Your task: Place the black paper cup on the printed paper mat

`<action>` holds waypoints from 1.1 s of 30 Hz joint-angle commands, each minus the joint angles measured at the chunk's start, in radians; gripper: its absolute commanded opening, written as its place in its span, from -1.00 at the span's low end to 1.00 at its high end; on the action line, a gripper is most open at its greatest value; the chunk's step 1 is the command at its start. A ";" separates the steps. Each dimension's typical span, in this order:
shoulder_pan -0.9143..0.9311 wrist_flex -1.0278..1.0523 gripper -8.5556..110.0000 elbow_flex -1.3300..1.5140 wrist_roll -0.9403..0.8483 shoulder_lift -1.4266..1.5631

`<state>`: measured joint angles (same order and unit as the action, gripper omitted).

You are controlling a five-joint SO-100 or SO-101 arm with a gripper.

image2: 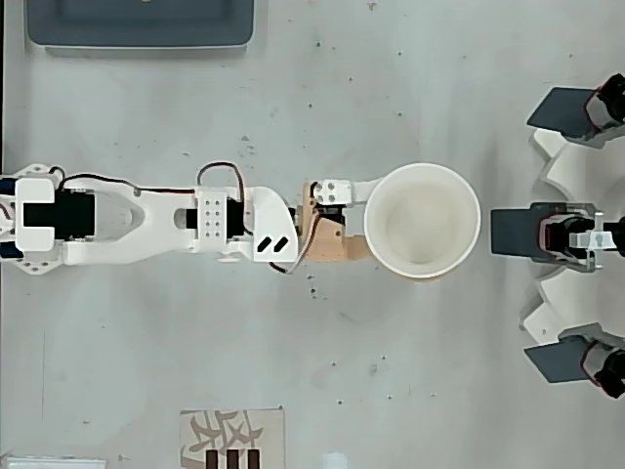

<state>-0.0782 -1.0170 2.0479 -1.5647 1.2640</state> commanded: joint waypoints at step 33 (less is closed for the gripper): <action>0.009 -0.100 -0.78 0.425 0.023 0.373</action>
<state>-0.0782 -1.0907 2.4360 -1.5493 1.5217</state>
